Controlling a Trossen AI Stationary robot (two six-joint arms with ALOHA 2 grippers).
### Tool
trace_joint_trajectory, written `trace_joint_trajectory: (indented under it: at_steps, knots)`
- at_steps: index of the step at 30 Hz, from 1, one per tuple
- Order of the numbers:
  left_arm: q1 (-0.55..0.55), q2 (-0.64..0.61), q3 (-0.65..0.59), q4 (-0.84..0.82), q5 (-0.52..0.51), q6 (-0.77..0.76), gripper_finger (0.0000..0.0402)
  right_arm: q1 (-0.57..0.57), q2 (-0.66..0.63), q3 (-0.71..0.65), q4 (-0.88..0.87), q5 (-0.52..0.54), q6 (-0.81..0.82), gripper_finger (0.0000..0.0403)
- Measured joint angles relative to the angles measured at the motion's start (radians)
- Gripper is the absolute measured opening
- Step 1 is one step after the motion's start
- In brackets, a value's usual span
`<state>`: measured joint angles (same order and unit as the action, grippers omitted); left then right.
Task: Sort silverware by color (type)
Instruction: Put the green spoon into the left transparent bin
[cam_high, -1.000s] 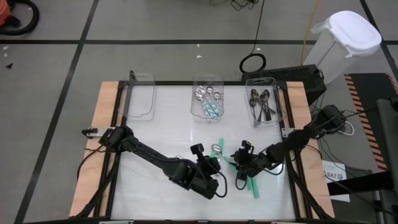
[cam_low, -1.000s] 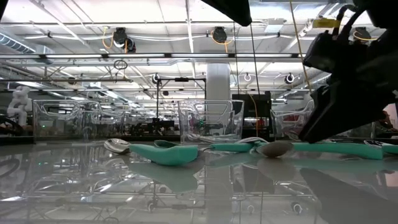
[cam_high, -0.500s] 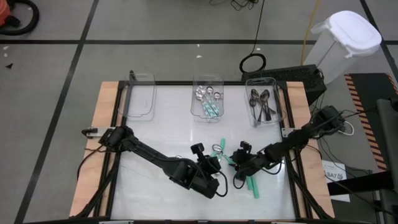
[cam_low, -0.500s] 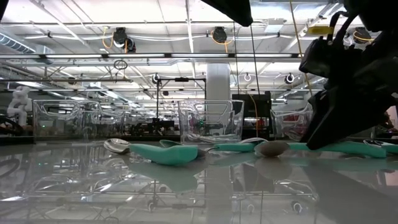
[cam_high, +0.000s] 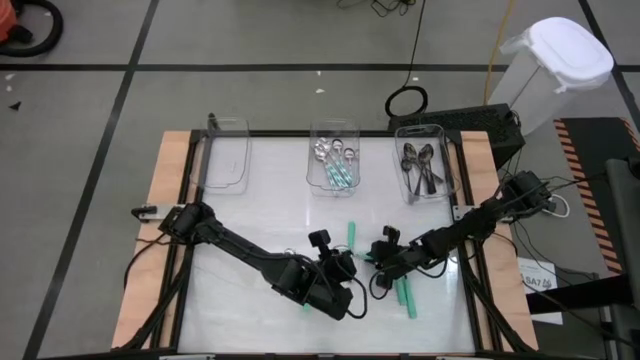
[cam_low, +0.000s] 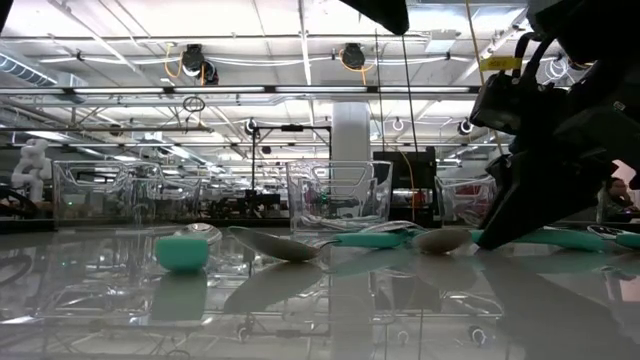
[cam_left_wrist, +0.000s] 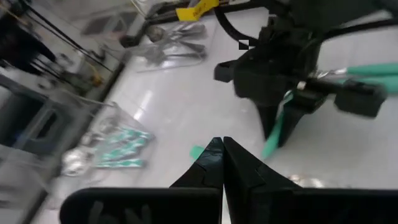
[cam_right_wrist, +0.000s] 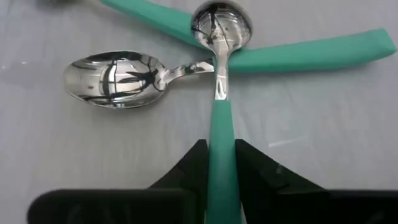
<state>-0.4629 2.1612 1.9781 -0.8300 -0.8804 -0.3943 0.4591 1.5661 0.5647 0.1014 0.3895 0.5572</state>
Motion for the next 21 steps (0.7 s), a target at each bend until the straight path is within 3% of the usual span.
trace_joint_trajectory:
  at_steps: [5, 12, 17, 21]
  knots:
    - [0.005, 0.0, 0.0, -0.052, -0.01, 0.13, 0.0001, 0.0, -0.094, -0.006, -0.046, 0.01, -0.05, 0.0054]
    - [0.05, -0.004, 0.0, -0.074, 0.209, 0.373, 0.0001, -0.009, -0.304, -0.014, -0.075, 0.071, -0.236, 0.0054]
    - [0.094, -0.045, 0.0, -0.182, 0.282, 0.339, 0.0001, -0.041, -0.455, -0.073, -0.073, 0.081, -0.298, 0.0054]
    - [0.092, -0.05, -0.014, -0.173, 0.305, 0.296, 0.0001, -0.054, -0.574, -0.138, -0.049, 0.038, -0.324, 0.0054]
